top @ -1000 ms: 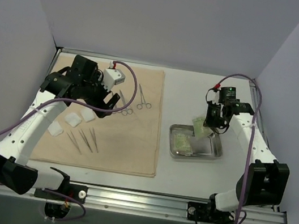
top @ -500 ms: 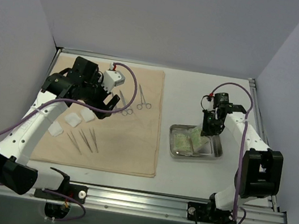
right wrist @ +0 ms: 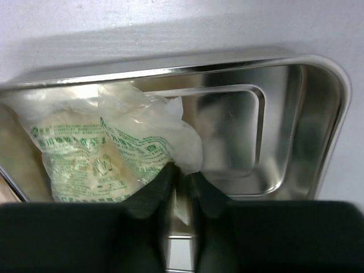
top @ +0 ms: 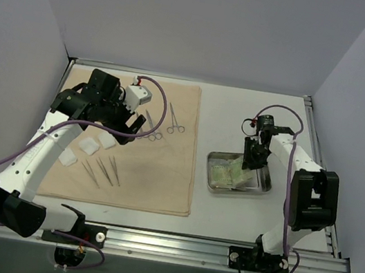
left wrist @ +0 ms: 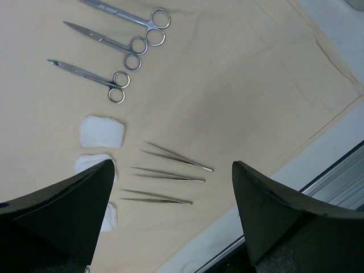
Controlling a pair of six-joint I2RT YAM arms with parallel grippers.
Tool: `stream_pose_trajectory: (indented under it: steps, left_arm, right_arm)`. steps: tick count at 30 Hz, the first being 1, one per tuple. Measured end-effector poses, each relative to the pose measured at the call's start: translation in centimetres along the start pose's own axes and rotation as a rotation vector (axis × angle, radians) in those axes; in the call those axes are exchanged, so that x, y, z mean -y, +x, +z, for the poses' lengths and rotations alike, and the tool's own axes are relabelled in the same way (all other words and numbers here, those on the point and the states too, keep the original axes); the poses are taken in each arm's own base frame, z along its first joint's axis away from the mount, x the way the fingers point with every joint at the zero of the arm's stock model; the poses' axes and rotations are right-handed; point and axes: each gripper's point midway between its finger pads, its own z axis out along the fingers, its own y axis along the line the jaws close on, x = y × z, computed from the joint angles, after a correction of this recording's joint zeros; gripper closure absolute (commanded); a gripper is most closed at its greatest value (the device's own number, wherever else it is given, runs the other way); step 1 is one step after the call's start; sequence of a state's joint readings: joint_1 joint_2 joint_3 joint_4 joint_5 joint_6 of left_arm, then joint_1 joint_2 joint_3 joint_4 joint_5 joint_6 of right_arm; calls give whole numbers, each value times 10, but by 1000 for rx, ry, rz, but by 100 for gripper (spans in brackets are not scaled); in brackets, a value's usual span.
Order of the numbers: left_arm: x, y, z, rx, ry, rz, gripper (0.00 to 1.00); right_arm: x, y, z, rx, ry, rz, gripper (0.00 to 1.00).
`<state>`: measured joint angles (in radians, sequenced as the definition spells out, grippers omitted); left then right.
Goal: Prepare the surgical pack
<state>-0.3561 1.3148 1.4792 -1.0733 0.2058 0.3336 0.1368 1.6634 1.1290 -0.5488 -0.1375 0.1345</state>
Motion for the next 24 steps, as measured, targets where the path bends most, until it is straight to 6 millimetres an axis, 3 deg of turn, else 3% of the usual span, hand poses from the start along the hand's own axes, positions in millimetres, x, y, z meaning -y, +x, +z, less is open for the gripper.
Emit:
stream_pose_trajectory:
  steps: [2, 3, 6, 9, 14, 19, 24]
  left_arm:
    - [0, 0, 0, 0, -1, -1, 6]
    - [0, 0, 0, 0, -1, -1, 6]
    - [0, 0, 0, 0, -1, -1, 6]
    - [0, 0, 0, 0, -1, -1, 6]
    - [0, 0, 0, 0, -1, -1, 6]
    - [0, 0, 0, 0, -1, -1, 6]
    - [-2, 1, 0, -3, -10, -2, 6]
  right_arm:
    - [1, 1, 4, -10, 5, 4, 65]
    - [1, 2, 5, -16, 6, 5, 51]
    - [5, 4, 9, -29, 28, 11, 38]
    - [9, 4, 7, -33, 55, 17, 37]
    - [16, -8, -2, 1, 106, 24, 39]
    - [20, -16, -11, 54, 145, 38, 68]
    - [11, -14, -5, 98, 101, 57, 73]
